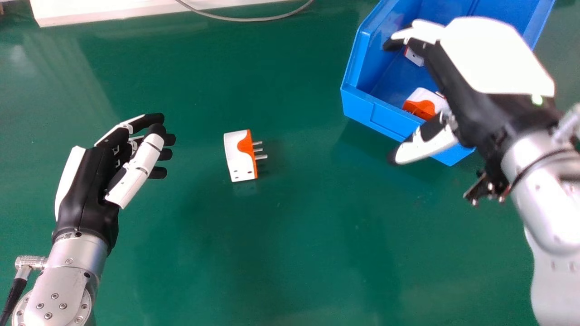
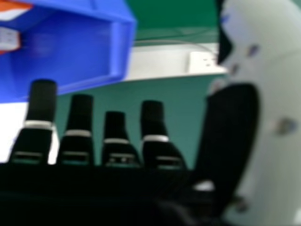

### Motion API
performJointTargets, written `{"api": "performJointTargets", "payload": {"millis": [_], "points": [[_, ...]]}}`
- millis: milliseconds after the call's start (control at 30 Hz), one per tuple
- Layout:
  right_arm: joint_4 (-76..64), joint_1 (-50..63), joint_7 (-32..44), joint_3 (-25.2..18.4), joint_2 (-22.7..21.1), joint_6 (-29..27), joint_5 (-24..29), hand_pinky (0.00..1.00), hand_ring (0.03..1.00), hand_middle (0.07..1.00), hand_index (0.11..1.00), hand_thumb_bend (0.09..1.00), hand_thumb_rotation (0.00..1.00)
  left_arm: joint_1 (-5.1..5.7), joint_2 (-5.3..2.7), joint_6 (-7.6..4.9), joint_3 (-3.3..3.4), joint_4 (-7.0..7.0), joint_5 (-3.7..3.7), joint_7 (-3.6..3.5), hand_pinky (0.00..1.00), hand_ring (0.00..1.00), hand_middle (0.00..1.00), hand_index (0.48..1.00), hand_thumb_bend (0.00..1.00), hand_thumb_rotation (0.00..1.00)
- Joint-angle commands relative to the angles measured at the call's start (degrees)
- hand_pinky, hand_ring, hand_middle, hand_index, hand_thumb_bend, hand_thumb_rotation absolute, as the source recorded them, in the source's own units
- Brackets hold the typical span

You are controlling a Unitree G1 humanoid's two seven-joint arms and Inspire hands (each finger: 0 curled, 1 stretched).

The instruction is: Pick all objects and put in blue box

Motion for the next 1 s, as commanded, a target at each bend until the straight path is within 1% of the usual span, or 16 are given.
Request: {"api": "performJointTargets", "payload": {"millis": [0,133,200,333,433,500,700,867,967], "points": [[-3.31,1.45,-1.30,-0.57,0.81,-2.13,-1.61,0.64,0.783,0.870,0.773,0.799,0.11,0.25,-0.11,0.14,0.11,-1.90,-0.61,0.11,0.64,0.71,0.72,0.780,0.39,0.63],[-4.63,5.07,-5.03,-0.20,1.95,-7.40,-1.53,0.65,0.779,0.868,0.773,0.807,0.12,0.14,-0.32,0.63,0.04,-2.15,-0.74,0.05,0.64,0.71,0.72,0.779,0.39,0.63],[-4.20,6.50,-8.42,0.01,2.49,-11.39,-0.50,0.65,0.772,0.860,0.768,0.806,0.13,0.03,-0.49,1.14,-0.13,-2.54,-0.65,0.16,0.65,0.72,0.72,0.778,0.39,0.63],[-2.34,8.07,-12.59,-0.36,3.55,-16.82,0.95,0.65,0.766,0.843,0.760,0.793,0.15,-0.15,-0.74,1.73,-0.32,-2.91,-0.50,0.34,0.65,0.72,0.72,0.777,0.39,0.62],[0.14,9.24,-16.22,0.85,5.02,-20.56,1.70,0.65,0.765,0.837,0.758,0.785,0.16,-0.54,-1.11,2.45,-0.67,-3.08,-0.25,0.78,0.65,0.72,0.72,0.777,0.39,0.62],[1.86,9.64,-18.03,1.81,6.04,-22.34,1.27,0.64,0.765,0.833,0.755,0.779,0.16,-0.70,-1.28,2.93,-0.86,-3.30,-0.15,1.04,0.65,0.72,0.72,0.777,0.39,0.62],[6.02,9.08,-19.79,4.79,10.30,-23.68,0.53,0.63,0.779,0.821,0.751,0.770,0.16,-0.98,-1.57,3.75,-1.18,-3.59,0.13,1.58,0.65,0.72,0.72,0.778,0.38,0.62],[10.79,7.10,-20.98,6.65,13.59,-24.06,0.98,0.64,0.788,0.816,0.745,0.766,0.15,-1.11,-1.76,4.09,-1.34,-3.94,0.10,1.67,0.65,0.72,0.72,0.781,0.37,0.62],[14.21,5.16,-20.90,7.47,14.88,-23.84,0.96,0.64,0.791,0.817,0.751,0.765,0.14,-1.25,-1.73,4.02,-1.33,-3.74,0.20,1.73,0.65,0.72,0.72,0.782,0.37,0.62]]}}
